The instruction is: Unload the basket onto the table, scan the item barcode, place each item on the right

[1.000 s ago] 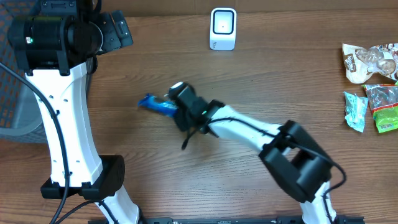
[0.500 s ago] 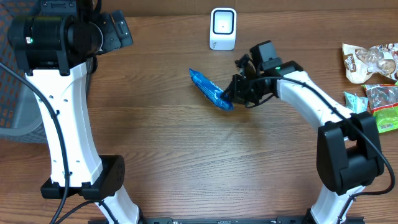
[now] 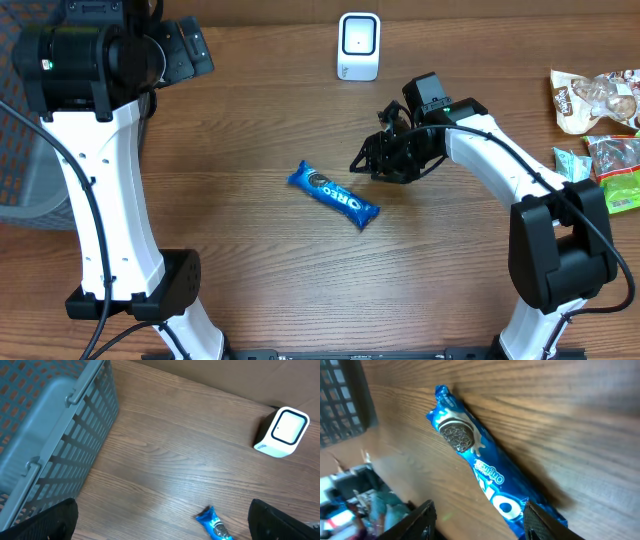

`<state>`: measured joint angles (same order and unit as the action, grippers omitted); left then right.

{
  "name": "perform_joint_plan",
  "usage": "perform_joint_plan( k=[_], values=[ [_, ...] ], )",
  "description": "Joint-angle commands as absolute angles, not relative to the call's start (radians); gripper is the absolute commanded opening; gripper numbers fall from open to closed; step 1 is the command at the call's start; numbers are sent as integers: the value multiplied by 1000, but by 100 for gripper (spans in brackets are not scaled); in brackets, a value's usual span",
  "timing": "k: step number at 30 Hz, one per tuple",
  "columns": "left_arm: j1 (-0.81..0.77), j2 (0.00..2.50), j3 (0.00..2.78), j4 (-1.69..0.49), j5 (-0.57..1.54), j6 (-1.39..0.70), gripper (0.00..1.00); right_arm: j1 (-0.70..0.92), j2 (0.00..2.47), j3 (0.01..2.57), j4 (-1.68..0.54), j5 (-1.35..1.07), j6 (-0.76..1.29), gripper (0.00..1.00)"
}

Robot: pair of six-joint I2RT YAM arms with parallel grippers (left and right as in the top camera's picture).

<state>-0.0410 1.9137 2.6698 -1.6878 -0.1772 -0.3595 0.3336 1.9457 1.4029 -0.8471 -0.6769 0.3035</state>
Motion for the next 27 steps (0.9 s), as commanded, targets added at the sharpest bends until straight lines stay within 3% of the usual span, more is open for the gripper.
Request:
perform_joint_plan(
  k=[1, 10, 19, 27],
  values=[
    [-39, 1909, 2670, -1689, -191, -352, 100, 328, 1924, 1450, -858, -658, 138, 56],
    [-39, 1909, 2670, -1689, -191, -352, 100, 529, 1924, 1510, -933, -277, -115, 54],
    [-39, 1909, 2670, -1689, -191, -352, 100, 799, 1925, 1498, -880, 224, -122, 54],
    [-39, 1909, 2670, -1689, -191, -352, 100, 863, 1948, 1483, -810, 290, -137, 43]
  ],
)
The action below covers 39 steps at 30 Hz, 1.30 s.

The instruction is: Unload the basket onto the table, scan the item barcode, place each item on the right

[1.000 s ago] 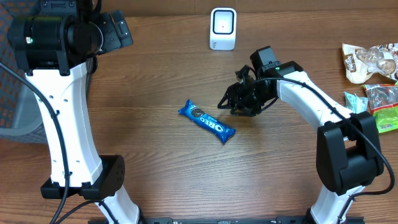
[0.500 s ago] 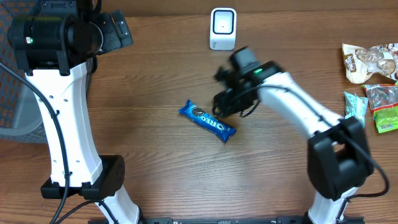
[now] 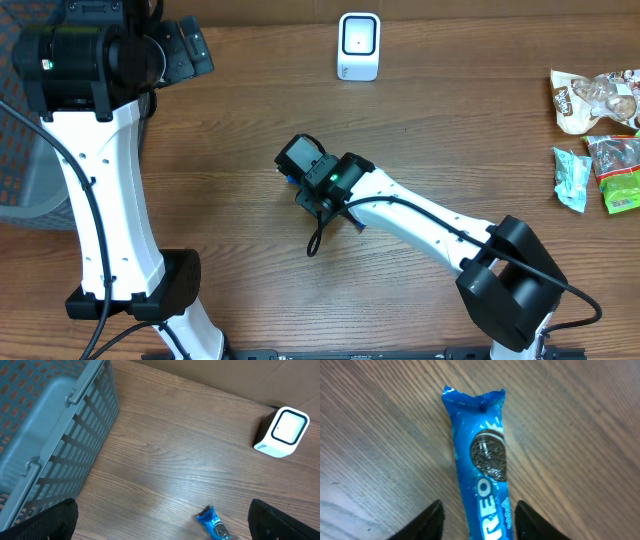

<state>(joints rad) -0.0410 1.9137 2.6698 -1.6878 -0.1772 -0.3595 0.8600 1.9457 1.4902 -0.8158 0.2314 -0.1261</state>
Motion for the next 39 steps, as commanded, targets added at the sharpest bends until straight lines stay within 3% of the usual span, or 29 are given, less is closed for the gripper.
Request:
perform_joint_plan(
  k=[1, 9, 13, 19, 21, 24, 26, 27, 30, 39],
  values=[
    [-39, 1909, 2670, -1689, -191, -352, 100, 865, 1949, 1483, -813, 283, -140, 43],
    [-39, 1909, 2670, -1689, -191, -352, 100, 871, 2009, 1480, -846, 186, -187, 43],
    [-39, 1909, 2670, -1689, -191, -352, 100, 880, 2026, 1480, -863, 205, -192, 52],
    [-39, 1909, 2670, -1689, -191, -352, 100, 862, 2040, 1480, -859, 188, -224, 52],
    [-39, 1909, 2670, -1689, -191, -352, 100, 851, 2057, 1480, -858, 179, -241, 48],
    [-39, 1909, 2670, -1689, -191, -352, 100, 833, 2081, 1480, -854, 182, -241, 31],
    [-39, 1909, 2670, -1689, -191, -352, 100, 820, 2087, 1480, -855, 182, -241, 28],
    [-39, 1909, 2670, -1689, -191, -352, 100, 810, 2088, 1480, -856, 182, -241, 31],
    [-39, 1909, 2670, -1689, -191, -352, 100, 780, 2088, 1480, -859, 182, -241, 56],
    [-39, 1909, 2670, -1689, -191, -352, 100, 687, 2088, 1480, -844, 182, -268, 62]
  ],
)
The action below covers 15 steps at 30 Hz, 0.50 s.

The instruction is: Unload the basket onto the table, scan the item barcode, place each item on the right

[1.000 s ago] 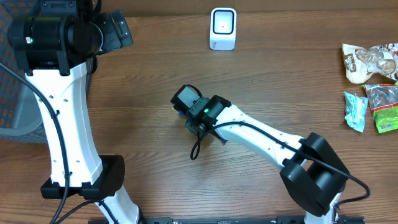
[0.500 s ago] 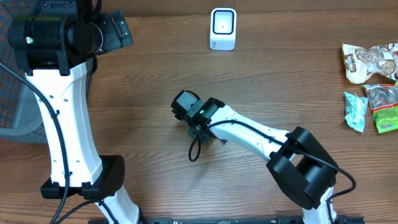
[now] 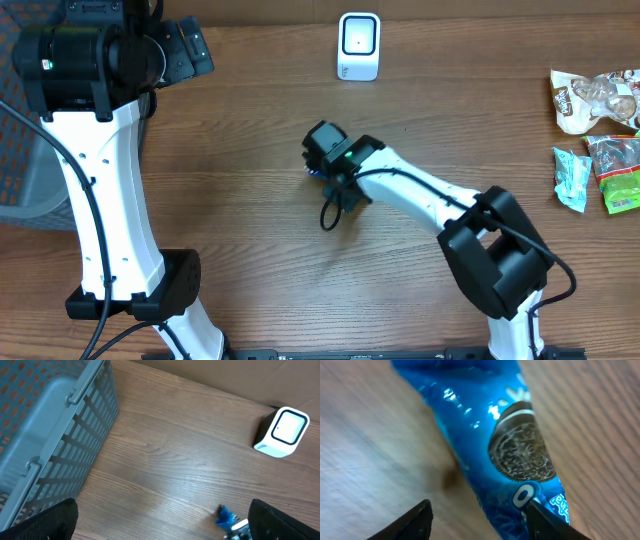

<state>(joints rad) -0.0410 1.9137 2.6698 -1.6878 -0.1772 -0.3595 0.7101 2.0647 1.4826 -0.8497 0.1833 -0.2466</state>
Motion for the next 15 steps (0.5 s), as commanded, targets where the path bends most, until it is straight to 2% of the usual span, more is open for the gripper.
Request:
perform_joint_plan(
  k=[1, 9, 10, 11, 15],
  values=[
    [-39, 1909, 2670, -1689, -191, -352, 100, 683, 2088, 1480, -842, 182, -272, 62],
    [-39, 1909, 2670, -1689, -191, -352, 100, 662, 2087, 1481, -818, 223, -323, 62],
    [-39, 1909, 2670, -1689, -191, -352, 100, 662, 2087, 1485, -819, 241, -321, 64],
    [-39, 1909, 2670, -1689, -191, -352, 100, 662, 2086, 1496, -826, 262, -315, 71],
    [-39, 1909, 2670, -1689, -191, -352, 100, 664, 2082, 1568, -904, 281, -323, 80]
  ],
)
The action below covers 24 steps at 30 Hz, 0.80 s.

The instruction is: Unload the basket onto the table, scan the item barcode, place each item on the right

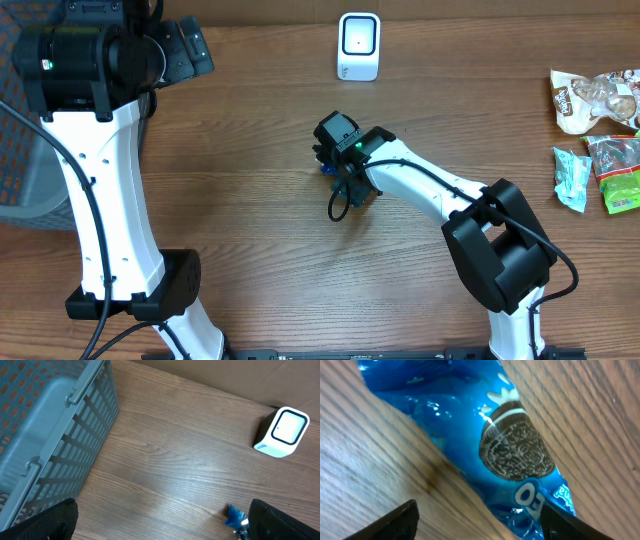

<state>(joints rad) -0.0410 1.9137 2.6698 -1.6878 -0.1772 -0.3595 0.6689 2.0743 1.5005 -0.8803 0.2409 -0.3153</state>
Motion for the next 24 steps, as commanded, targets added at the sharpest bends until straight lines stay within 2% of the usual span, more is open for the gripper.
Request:
perform_joint_plan(
  k=[1, 7, 15, 24],
  values=[
    [-39, 1909, 2670, -1689, -191, -352, 100, 664, 2080, 1582, -915, 294, -323, 82],
    [-39, 1909, 2670, -1689, -191, -352, 100, 664, 2078, 1605, -909, 351, -374, 82],
    [-39, 1909, 2670, -1689, -191, -352, 100, 607, 2078, 1546, -871, 196, -374, 70],
    [-39, 1909, 2670, -1689, -191, -352, 100, 568, 2078, 1444, -788, 151, -368, 70]
  ],
)
